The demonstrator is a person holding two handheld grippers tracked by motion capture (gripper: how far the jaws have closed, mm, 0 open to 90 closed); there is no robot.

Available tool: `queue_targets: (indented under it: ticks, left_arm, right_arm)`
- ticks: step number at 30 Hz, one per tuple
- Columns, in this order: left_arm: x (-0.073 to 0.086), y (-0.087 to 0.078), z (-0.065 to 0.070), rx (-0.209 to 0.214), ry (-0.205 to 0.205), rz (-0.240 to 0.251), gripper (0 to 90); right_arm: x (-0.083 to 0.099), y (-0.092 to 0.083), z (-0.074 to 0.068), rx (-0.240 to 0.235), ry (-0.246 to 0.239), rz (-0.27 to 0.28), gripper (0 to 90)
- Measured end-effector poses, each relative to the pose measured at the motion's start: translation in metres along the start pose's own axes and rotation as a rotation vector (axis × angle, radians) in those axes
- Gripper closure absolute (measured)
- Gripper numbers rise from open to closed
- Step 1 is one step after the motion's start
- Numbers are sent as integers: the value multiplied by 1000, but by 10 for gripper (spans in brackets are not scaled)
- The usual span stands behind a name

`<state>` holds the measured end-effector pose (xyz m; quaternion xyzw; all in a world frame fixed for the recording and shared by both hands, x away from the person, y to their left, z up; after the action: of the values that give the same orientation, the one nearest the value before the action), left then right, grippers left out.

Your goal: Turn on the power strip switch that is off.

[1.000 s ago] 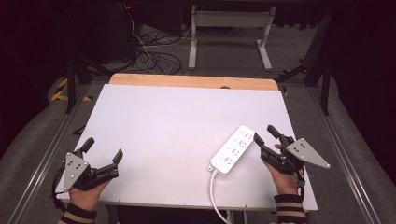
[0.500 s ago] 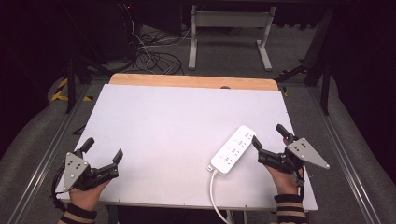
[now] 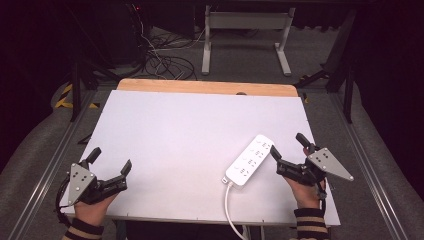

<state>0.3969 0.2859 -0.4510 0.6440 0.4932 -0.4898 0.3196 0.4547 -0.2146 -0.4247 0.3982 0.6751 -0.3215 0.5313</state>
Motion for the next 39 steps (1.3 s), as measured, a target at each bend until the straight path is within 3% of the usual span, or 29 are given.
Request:
queue_targets:
  ticks: [21,39]
  left_arm:
    - [-2,-2,0,12,-20,30,3]
    - [0,-4,-2,5,-19,17,4]
  right_arm:
    - [1,1,0,6,-3,-10,84]
    - [5,6,0,8,-7,-32,93]
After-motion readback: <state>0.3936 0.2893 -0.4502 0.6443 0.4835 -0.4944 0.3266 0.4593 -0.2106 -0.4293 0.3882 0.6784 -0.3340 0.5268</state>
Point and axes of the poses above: each handheld gripper's, and its own axes: y roughly forward along the jaws, x roughly out of its underside, z roughly to its right, the point moved 5 cm from there along y, roughly forward along the jaws, and after that the axes turned 14 degrees about y, right-handed, at the moved point
